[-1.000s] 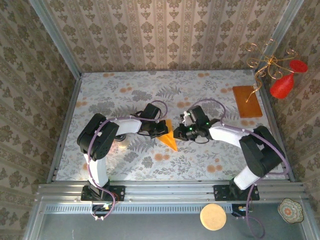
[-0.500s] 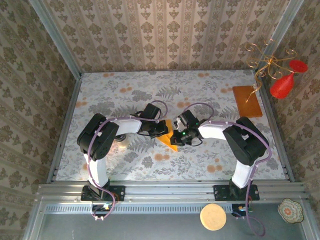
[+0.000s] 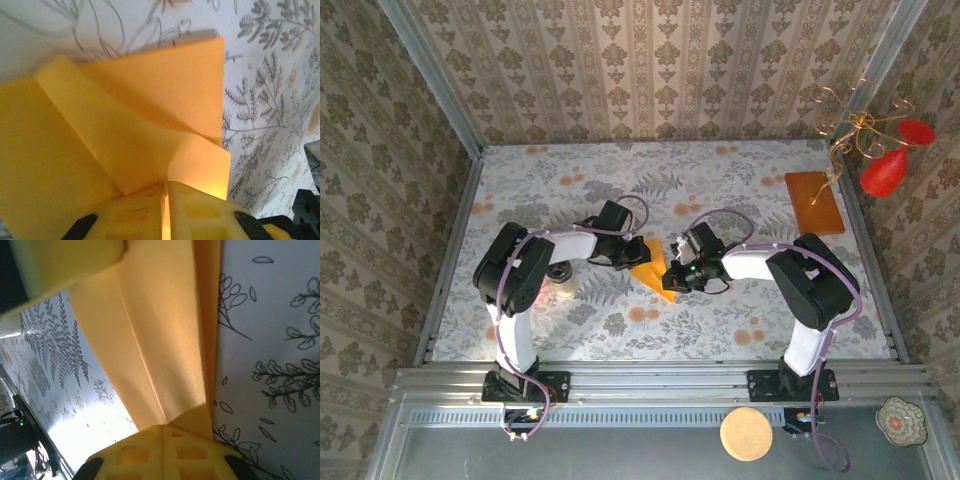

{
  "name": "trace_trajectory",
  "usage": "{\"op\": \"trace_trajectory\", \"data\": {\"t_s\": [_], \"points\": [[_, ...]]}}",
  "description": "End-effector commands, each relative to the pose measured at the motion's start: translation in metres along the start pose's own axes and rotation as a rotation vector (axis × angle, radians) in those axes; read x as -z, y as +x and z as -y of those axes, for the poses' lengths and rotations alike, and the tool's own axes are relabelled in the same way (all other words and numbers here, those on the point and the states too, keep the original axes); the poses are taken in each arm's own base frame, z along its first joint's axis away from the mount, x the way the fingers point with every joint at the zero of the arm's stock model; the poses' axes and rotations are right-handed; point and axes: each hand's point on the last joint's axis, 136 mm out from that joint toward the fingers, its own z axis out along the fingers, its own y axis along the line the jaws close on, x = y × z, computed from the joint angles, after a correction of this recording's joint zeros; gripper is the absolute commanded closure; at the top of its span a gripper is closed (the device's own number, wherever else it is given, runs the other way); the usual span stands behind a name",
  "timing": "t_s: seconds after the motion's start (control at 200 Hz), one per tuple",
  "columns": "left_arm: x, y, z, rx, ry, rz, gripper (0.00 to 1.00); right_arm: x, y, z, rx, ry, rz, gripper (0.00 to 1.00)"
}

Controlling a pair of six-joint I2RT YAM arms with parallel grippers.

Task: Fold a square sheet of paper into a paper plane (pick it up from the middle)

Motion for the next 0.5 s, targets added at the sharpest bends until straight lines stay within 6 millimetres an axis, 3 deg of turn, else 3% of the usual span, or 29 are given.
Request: {"op": "trace_trajectory", "data": {"t_s": [0.0, 0.255, 0.495], "points": [[0.005, -0.029, -0.035, -0.012, -0.098, 0.051, 0.85, -0.014, 0.065, 0.088, -0.164, 0.289, -0.167, 0.96], [0.019, -0.072, -0.068, 0.023, -0.128, 0.110, 0.85, -0.015, 0.062, 0.085, -0.170, 0.273, -0.156, 0.96], [0.034, -0.102, -0.074, 0.012, -0.133, 0.149, 0.85, -0.011, 0.043, 0.062, -0.151, 0.191, -0.099, 0.95]]}}
